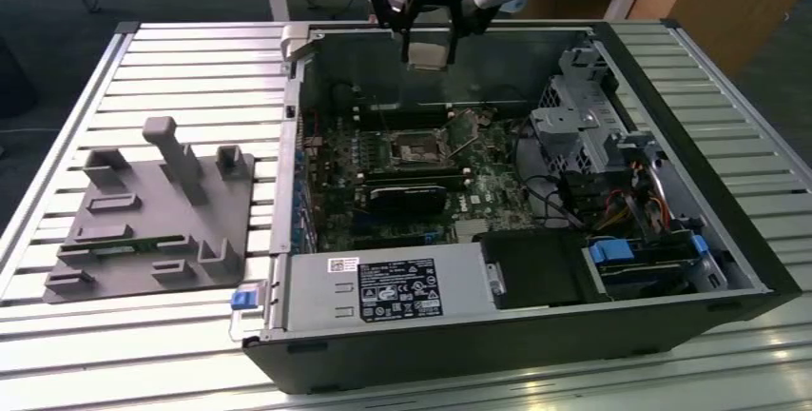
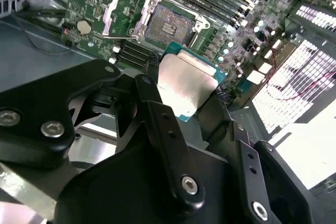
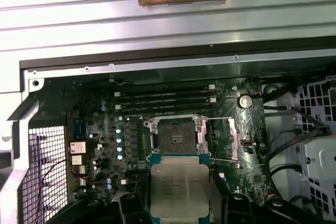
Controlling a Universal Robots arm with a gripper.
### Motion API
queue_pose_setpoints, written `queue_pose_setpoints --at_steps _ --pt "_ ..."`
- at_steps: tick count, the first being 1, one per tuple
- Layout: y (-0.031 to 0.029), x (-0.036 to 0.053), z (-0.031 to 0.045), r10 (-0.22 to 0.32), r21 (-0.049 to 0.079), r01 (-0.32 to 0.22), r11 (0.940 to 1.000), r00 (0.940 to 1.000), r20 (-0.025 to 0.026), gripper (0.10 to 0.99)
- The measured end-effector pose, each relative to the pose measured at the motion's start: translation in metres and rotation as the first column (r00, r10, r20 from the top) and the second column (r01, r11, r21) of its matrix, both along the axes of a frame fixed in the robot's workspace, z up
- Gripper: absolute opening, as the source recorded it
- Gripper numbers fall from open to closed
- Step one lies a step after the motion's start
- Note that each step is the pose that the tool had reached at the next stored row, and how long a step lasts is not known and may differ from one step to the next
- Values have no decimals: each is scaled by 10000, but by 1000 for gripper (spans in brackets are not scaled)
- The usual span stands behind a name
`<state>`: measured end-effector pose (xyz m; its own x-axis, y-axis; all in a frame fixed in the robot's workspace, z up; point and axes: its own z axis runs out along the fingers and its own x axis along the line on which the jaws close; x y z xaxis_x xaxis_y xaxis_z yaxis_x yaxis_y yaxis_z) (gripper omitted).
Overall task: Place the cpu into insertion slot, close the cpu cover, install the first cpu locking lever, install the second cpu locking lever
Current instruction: 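Place the cpu into insertion slot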
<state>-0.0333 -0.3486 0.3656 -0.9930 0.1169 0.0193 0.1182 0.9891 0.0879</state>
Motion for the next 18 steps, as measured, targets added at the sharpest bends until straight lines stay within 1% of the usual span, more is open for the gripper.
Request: queue_pose_setpoints --at_steps 3,7,13,18 --pt "0 0 -4 -450 -5 450 9990 9990 0 541" --pt "0 0 -6 -963 -12 963 9953 9953 2 541" --pt "0 0 -8 -1452 -18 1452 9894 9894 2 541" --pt "1 -1 -9 -1834 -28 1834 9830 9830 4 541"
